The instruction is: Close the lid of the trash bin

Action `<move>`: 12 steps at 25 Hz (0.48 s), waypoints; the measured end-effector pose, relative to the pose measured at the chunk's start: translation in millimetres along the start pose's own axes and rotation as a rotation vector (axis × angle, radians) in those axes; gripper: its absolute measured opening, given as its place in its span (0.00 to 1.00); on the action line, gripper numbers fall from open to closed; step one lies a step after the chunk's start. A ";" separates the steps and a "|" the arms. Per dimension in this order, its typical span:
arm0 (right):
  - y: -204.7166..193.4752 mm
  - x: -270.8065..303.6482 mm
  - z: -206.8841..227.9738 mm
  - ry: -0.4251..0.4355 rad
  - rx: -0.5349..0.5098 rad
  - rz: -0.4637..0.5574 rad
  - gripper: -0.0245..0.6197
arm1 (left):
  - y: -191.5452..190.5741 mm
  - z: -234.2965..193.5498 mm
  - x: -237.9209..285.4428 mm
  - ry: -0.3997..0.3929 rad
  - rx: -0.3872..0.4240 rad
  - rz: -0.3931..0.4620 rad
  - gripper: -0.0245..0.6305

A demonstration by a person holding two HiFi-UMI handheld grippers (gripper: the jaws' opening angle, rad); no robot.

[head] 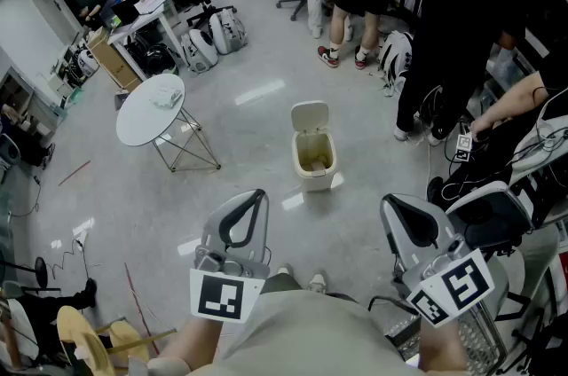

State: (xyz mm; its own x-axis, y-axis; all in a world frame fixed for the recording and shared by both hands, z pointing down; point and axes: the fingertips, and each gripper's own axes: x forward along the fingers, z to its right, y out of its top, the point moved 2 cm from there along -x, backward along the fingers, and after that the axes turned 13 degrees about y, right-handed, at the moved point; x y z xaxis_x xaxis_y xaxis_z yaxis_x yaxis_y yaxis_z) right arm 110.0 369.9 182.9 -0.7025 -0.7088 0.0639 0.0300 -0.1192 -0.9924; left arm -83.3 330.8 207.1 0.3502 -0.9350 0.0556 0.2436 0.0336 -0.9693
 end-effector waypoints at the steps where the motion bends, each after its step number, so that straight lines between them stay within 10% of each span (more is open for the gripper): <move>1: 1.2 0.9 0.7 -0.006 0.009 0.007 0.04 | -0.1 -2.2 -0.1 0.001 0.000 -0.002 0.04; 12: -0.1 -0.3 1.5 -0.010 0.037 0.007 0.04 | 2.5 -7.3 -3.3 0.021 -0.009 -0.020 0.04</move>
State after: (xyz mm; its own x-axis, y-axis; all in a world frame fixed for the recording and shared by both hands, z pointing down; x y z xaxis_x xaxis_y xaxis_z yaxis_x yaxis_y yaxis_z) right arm 111.2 369.0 183.2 -0.6949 -0.7167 0.0582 0.0617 -0.1400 -0.9882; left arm -90.4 331.3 202.8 0.3263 -0.9427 0.0701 0.2426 0.0118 -0.9701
